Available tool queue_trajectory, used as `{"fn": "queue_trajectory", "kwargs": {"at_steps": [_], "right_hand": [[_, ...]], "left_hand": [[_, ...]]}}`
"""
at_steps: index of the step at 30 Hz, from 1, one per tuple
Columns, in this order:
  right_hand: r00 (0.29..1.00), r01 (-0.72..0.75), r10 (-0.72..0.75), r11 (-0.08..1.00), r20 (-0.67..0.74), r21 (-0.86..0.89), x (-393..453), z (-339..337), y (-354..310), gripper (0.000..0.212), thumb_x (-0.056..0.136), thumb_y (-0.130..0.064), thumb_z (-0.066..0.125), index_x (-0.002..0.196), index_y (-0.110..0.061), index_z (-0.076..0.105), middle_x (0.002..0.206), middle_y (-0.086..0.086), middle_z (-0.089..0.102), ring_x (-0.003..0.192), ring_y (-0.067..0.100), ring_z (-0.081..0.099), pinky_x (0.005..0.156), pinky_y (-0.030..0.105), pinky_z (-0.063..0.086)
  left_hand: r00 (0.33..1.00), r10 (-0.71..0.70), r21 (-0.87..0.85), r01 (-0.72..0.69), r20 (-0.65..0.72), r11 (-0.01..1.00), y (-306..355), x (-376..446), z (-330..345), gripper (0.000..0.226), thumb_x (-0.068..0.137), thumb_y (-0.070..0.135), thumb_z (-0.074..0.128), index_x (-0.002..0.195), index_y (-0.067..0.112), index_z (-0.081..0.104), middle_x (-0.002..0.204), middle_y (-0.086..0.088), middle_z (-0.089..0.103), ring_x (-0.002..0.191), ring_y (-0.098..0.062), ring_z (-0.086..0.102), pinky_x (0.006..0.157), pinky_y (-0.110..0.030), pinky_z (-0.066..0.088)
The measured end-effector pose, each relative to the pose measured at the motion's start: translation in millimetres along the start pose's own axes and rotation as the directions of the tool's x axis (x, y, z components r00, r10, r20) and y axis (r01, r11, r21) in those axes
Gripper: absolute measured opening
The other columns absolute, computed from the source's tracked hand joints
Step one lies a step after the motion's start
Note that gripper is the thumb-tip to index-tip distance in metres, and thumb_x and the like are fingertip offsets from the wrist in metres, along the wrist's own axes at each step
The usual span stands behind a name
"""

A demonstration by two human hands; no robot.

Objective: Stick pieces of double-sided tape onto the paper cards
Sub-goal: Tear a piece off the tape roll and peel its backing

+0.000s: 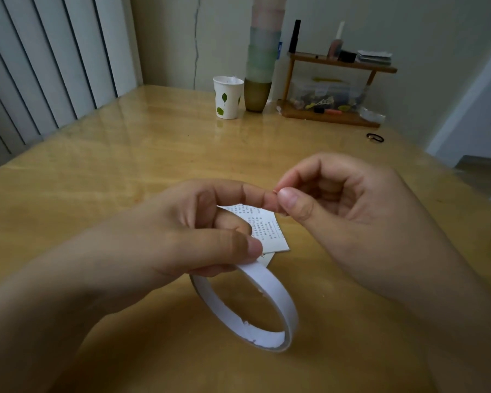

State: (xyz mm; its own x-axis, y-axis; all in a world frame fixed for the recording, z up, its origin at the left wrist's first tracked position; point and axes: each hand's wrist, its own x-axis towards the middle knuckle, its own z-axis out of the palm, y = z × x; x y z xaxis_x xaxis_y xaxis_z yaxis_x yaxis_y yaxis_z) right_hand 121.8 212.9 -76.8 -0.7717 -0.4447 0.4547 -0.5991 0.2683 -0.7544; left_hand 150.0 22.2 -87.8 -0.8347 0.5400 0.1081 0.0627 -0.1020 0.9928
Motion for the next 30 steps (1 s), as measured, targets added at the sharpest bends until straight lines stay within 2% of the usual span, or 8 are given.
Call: {"fn": "queue_trajectory", "kwargs": {"at_steps": [6,10,12,17,20,23,27,30], "right_hand": [[1.0,0.003,-0.002,0.996,0.004,-0.094,1,-1,3,0.006,0.081,-0.028,0.061,0.078,-0.03,0.065,0.088,-0.011,0.065,0.092,0.012,0.063,0.08,0.034,0.051],[1.0,0.013,-0.009,0.991,0.028,-0.13,2,0,5,0.016,0.084,-0.042,0.054,0.077,-0.033,0.065,0.092,-0.015,0.059,0.096,0.009,0.058,0.081,0.025,0.046],[0.999,-0.004,0.008,0.994,0.04,-0.109,2,0,5,0.025,0.084,-0.047,0.048,0.075,-0.033,0.066,0.093,-0.017,0.057,0.096,0.005,0.057,0.08,0.017,0.042],[0.991,-0.101,0.102,0.995,0.087,-0.016,3,2,5,0.034,0.088,-0.039,0.045,0.067,-0.024,0.068,0.09,-0.014,0.055,0.09,-0.001,0.054,0.078,0.011,0.037],[0.983,-0.165,0.156,0.982,0.1,0.09,4,1,7,0.039,0.087,-0.042,0.042,0.063,-0.025,0.068,0.09,-0.017,0.055,0.09,-0.006,0.054,0.081,0.009,0.034],[0.972,-0.231,0.215,0.95,0.095,0.211,5,-1,11,0.043,0.086,-0.043,0.04,0.063,-0.022,0.069,0.092,-0.017,0.056,0.095,-0.008,0.053,0.09,0.02,0.029],[0.963,-0.269,0.257,0.925,0.081,0.267,7,-4,17,0.048,0.087,-0.046,0.035,0.063,-0.021,0.069,0.09,-0.017,0.06,0.1,0.0,0.052,0.088,0.032,0.031],[0.951,-0.31,0.289,0.867,0.113,0.39,8,-7,19,0.055,0.086,-0.049,0.033,0.059,-0.019,0.069,0.089,-0.014,0.062,0.097,0.001,0.052,0.088,0.034,0.031]], "left_hand": [[1.0,-0.013,0.002,0.013,-0.023,1.0,0,0,-1,0.04,0.061,0.017,0.07,0.101,0.02,0.071,0.048,0.005,0.046,0.04,0.0,0.042,0.041,-0.008,0.035],[0.999,-0.027,0.051,0.029,-0.042,0.998,2,0,-1,0.035,0.061,0.011,0.073,0.095,0.022,0.072,0.048,0.006,0.048,0.04,0.0,0.042,0.041,-0.008,0.035],[0.999,-0.027,0.096,0.031,-0.045,0.995,2,-1,-1,0.035,0.061,0.02,0.072,0.095,0.026,0.071,0.048,0.006,0.047,0.041,-0.001,0.039,0.041,-0.009,0.033],[0.997,-0.023,0.231,0.038,-0.069,0.972,-1,0,-1,0.037,0.06,0.034,0.068,0.098,0.033,0.067,0.048,0.007,0.043,0.046,-0.01,0.03,0.044,-0.019,0.024],[0.998,-0.012,0.247,0.028,-0.066,0.969,-1,0,0,0.037,0.061,0.035,0.068,0.098,0.035,0.066,0.048,0.008,0.043,0.045,-0.01,0.029,0.044,-0.019,0.026],[0.998,0.005,0.241,0.012,-0.069,0.971,-3,1,0,0.038,0.061,0.035,0.069,0.099,0.038,0.065,0.049,0.007,0.043,0.046,-0.011,0.029,0.044,-0.019,0.025],[0.997,0.029,0.202,-0.013,-0.073,0.979,-4,0,1,0.041,0.061,0.031,0.071,0.101,0.041,0.065,0.05,0.005,0.046,0.047,-0.01,0.033,0.045,-0.016,0.029],[0.992,0.057,0.186,-0.036,-0.112,0.982,-6,0,1,0.063,0.059,0.029,0.072,0.117,0.046,0.057,0.051,0.002,0.046,0.047,-0.009,0.036,0.045,-0.014,0.032]]}}
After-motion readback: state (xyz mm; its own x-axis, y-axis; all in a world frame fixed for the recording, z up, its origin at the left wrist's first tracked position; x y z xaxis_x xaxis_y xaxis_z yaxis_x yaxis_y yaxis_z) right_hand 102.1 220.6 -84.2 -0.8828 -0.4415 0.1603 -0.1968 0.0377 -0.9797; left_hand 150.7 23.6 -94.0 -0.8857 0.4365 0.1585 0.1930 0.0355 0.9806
